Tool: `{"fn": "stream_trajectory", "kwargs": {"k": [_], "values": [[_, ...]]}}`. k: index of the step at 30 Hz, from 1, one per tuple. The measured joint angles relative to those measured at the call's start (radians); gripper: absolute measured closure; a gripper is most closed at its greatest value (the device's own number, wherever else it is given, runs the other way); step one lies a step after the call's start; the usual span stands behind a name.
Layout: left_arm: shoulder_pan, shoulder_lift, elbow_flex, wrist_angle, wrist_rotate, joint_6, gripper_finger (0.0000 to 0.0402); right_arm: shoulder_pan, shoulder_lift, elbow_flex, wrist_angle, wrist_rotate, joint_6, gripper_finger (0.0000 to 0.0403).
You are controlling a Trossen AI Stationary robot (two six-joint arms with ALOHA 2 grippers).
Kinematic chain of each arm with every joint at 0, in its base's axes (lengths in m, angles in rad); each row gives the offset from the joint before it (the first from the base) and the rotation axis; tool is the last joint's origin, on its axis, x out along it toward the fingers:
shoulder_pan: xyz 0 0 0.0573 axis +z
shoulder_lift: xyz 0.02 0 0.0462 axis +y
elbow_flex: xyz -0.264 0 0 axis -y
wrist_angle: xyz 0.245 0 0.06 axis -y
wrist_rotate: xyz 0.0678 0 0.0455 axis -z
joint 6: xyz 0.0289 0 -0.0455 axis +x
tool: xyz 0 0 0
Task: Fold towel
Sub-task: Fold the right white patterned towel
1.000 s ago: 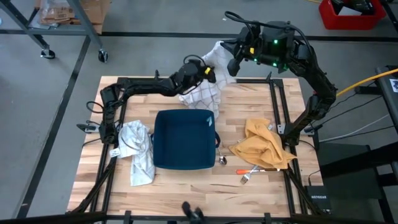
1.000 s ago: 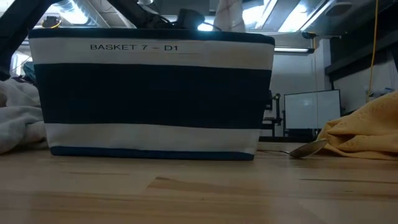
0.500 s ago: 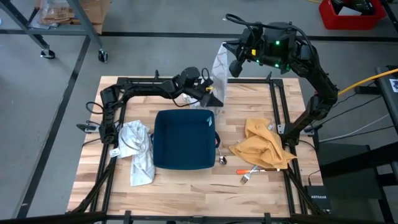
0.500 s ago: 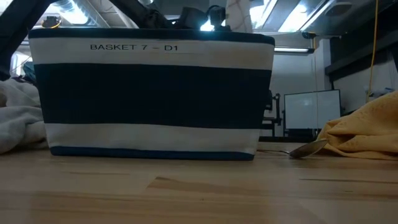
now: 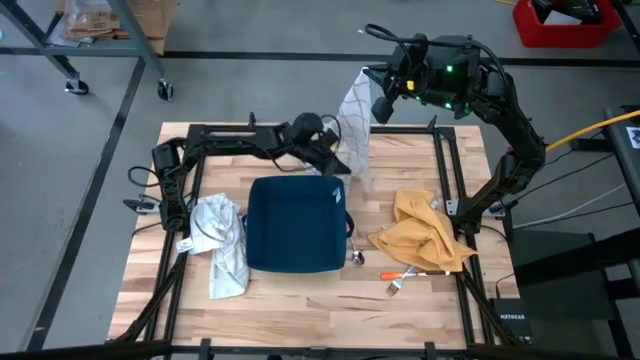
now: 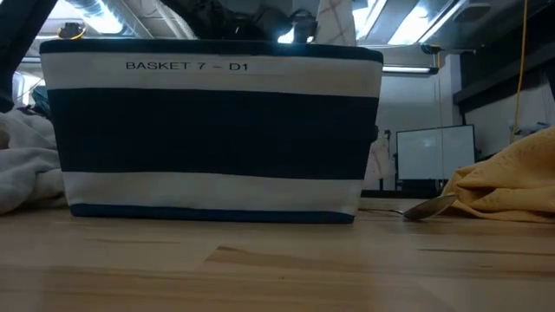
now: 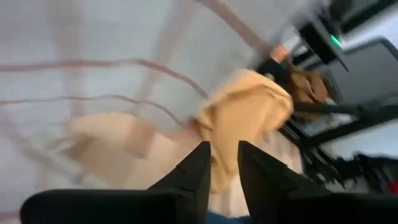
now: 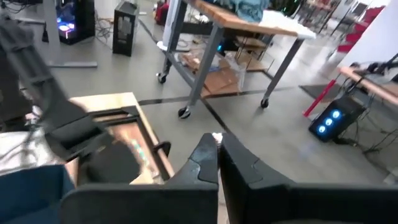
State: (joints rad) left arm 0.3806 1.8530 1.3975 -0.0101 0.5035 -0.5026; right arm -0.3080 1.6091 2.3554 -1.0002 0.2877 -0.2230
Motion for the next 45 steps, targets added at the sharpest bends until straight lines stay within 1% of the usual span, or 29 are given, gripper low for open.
{"fn": "stream_trajectory", "kwargs": {"k": [3, 5, 9, 11, 12, 15, 19, 21, 23, 25, 28, 30, 34, 38, 45], "values": [[-0.038, 0.002, 0.000, -0.009, -0.050, 0.011, 0.0330, 0.000, 0.000, 0.000, 0.056, 0.011, -0.018, 0.0400], [-0.065, 0.005, 0.000, -0.010, -0.060, 0.027, 0.0327, 0.000, 0.000, 0.000, 0.086, 0.017, -0.018, 0.0400], [-0.127, 0.005, 0.000, 0.004, -0.061, 0.184, 0.0310, 0.000, 0.001, 0.000, 0.096, 0.016, -0.019, 0.0400], [-0.156, 0.005, 0.000, 0.005, -0.082, 0.231, 0.0295, 0.000, 0.001, 0.000, 0.094, 0.016, -0.018, 0.0400], [-0.169, 0.005, 0.000, 0.006, -0.117, 0.248, 0.0286, 0.000, 0.001, 0.000, 0.093, 0.016, -0.019, 0.0400], [-0.197, 0.006, 0.000, 0.028, -0.270, 0.270, 0.0253, 0.000, 0.001, 0.000, 0.092, 0.016, -0.018, 0.0400], [-0.220, 0.008, 0.000, 0.062, -0.454, 0.233, 0.0218, 0.000, 0.001, 0.000, 0.092, 0.015, -0.018, 0.0400], [-0.228, 0.008, 0.000, 0.067, -0.546, 0.180, 0.0209, 0.001, 0.001, 0.000, 0.092, 0.015, -0.018, 0.0400], [-0.233, 0.009, 0.000, 0.078, -0.616, 0.127, 0.0206, 0.001, 0.001, 0.000, 0.092, 0.015, -0.018, 0.0400], [-0.233, 0.009, 0.000, 0.084, -0.667, 0.099, 0.0206, 0.001, 0.001, 0.000, 0.092, 0.015, -0.010, 0.0400], [-0.229, 0.009, 0.000, 0.083, -0.735, 0.095, 0.0209, 0.001, 0.001, 0.000, 0.092, 0.015, 0.005, 0.0400], [-0.228, 0.010, 0.000, 0.079, -0.756, 0.061, 0.0210, 0.001, 0.001, 0.000, 0.092, 0.015, 0.007, 0.0400], [-0.236, 0.010, 0.000, 0.062, -0.747, 0.009, 0.0209, 0.001, 0.001, 0.000, 0.093, 0.015, 0.008, 0.0400], [-0.251, 0.010, 0.000, 0.017, -0.743, -0.015, 0.0208, 0.001, 0.001, 0.000, 0.093, 0.015, 0.008, 0.0400], [-0.255, 0.010, 0.000, -0.059, -0.743, -0.103, 0.0208, 0.001, 0.001, 0.000, 0.093, 0.015, 0.009, 0.0400]]}}
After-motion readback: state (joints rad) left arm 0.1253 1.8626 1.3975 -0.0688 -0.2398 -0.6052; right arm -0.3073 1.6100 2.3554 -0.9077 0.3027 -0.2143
